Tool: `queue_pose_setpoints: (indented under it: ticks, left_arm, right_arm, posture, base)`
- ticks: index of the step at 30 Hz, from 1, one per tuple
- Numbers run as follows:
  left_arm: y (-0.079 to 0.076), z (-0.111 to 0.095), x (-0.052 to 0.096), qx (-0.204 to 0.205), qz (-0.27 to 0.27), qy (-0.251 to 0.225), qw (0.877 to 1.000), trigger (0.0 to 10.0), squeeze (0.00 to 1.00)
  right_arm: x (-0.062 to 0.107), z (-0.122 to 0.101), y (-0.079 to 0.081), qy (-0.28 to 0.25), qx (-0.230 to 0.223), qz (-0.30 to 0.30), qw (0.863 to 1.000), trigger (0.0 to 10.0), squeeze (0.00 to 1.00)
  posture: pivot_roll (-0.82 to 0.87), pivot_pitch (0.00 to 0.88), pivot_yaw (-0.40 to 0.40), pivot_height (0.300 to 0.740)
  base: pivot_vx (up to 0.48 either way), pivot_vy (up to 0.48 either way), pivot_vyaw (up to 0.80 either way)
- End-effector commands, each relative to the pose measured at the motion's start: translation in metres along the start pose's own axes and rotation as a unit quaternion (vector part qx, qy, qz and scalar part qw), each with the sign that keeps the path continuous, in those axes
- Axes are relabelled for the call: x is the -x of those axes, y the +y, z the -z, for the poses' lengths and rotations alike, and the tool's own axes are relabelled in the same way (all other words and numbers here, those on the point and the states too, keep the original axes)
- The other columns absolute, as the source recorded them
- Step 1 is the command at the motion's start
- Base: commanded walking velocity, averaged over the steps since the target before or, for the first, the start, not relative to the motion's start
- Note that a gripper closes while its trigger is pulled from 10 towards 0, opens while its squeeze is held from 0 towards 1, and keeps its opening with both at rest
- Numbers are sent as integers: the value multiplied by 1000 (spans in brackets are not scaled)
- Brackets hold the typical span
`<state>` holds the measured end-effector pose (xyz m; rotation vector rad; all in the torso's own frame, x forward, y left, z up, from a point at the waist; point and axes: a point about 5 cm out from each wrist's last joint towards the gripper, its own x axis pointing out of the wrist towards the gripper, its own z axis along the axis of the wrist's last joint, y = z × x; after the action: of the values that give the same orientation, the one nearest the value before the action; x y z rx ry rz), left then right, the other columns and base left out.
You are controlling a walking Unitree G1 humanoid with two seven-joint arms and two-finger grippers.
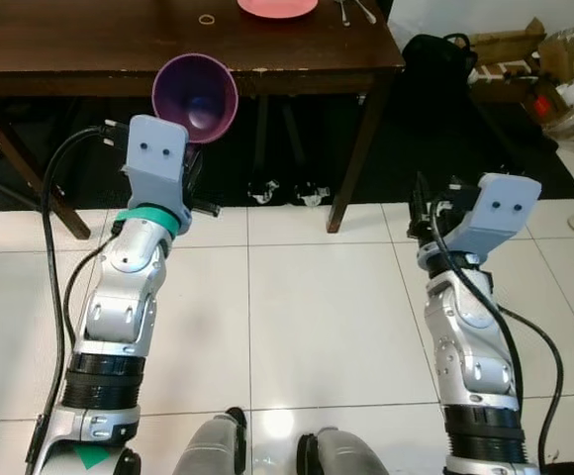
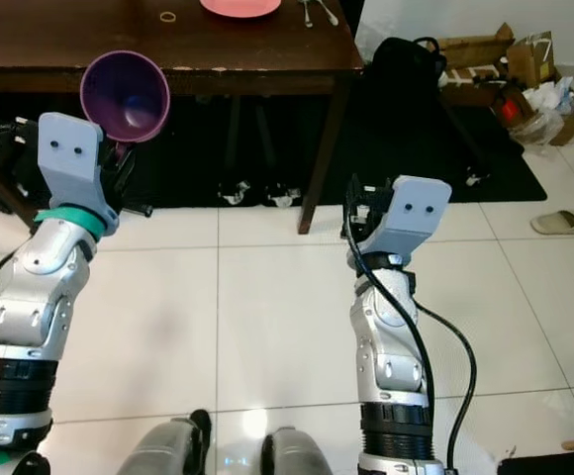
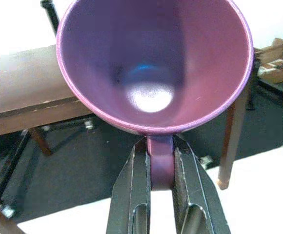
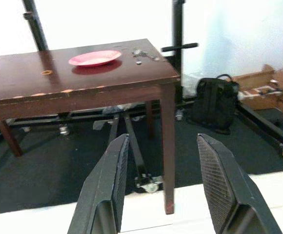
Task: Setting the table
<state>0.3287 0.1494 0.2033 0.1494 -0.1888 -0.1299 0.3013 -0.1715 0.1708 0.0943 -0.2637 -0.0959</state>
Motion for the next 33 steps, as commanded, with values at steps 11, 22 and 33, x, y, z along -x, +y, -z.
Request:
queue_pose_setpoints:
  ticks: [11, 22, 33]
  left_arm:
    - [1, 1, 0, -3, -2, 5, 1000, 10000, 0]
    - [1, 1, -1, -1, -6, 5, 1000, 10000, 0]
    - [1, 1, -3, -9, -11, 9, 1000, 10000, 0]
  right_arm:
    - [1, 2, 2, 4, -7, -10, 1000, 10000, 0]
    - [1, -1, 6, -3, -10, -19, 1000, 10000, 0]
    - [1, -1, 7, -4, -14, -21, 1000, 10000, 0]
  posture:
    - [37, 36, 35, 740]
    - [36, 39, 38, 740]
    - [37, 40, 40, 740]
  base:
    - [0, 0, 800]
    - [0, 0, 800]
    - [0, 0, 800]
